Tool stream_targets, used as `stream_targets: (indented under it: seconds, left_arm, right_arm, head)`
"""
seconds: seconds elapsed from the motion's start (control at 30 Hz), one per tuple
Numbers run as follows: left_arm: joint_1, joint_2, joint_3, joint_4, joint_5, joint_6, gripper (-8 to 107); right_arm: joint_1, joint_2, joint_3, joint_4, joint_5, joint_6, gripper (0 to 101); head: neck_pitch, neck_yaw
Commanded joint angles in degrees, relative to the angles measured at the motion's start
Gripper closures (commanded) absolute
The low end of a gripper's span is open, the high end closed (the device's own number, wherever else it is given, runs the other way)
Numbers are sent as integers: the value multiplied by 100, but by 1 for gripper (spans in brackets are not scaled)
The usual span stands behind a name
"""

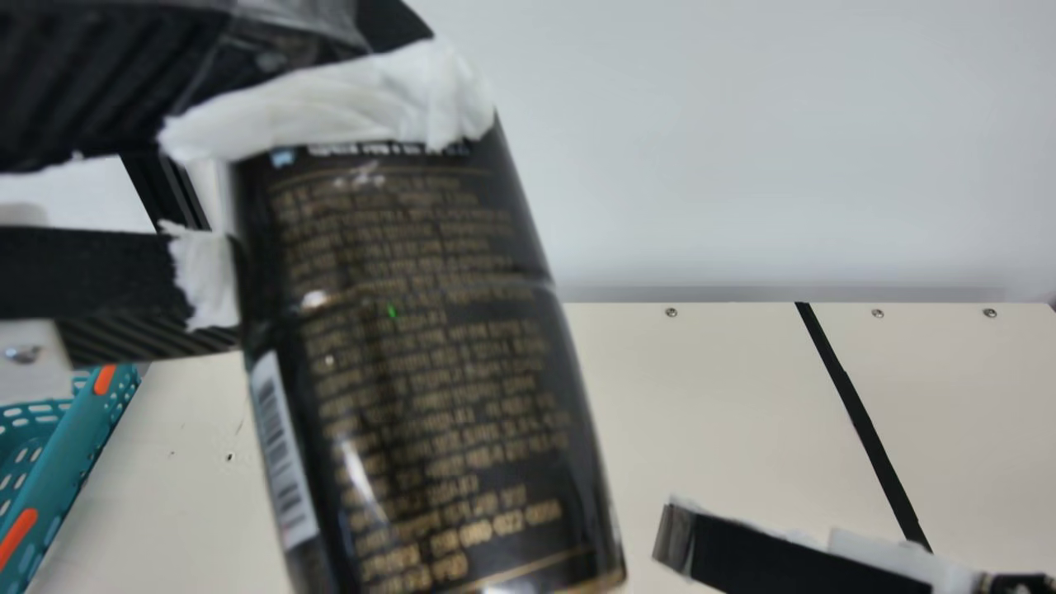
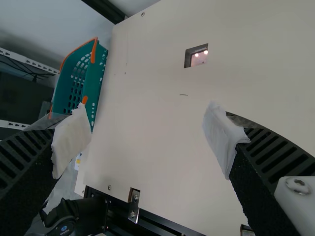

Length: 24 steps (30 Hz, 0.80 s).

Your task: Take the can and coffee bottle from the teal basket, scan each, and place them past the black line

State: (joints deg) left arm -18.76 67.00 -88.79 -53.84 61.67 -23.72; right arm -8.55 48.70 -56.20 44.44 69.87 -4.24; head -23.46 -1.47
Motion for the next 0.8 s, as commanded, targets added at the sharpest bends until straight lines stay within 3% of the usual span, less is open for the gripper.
stream_targets:
  seconds: [0.0,0.23,0.5,0.53,0.77]
  left_arm:
    - [7,8,20,-75,10,42,89]
    - [-584,-35,100,147,-402,-186,89]
    - [-2022,215,-65,1616,-1601,-1191,89]
    - [-1593,189,-44,1087,-1258,-893,89]
    - [-2017,217,-61,1605,-1604,-1174,89]
  right_arm:
    - [0,0,0,0,0,0,0]
    - [0,0,0,0,0,0,0]
    - [0,0,0,0,0,0,0]
    - [0,0,0,0,0,0,0]
    - [0,0,0,0,0,0,0]
  head:
    - [-154,10]
    - [-154,10]
    - [-154,10]
    - [-154,10]
    - [-154,10]
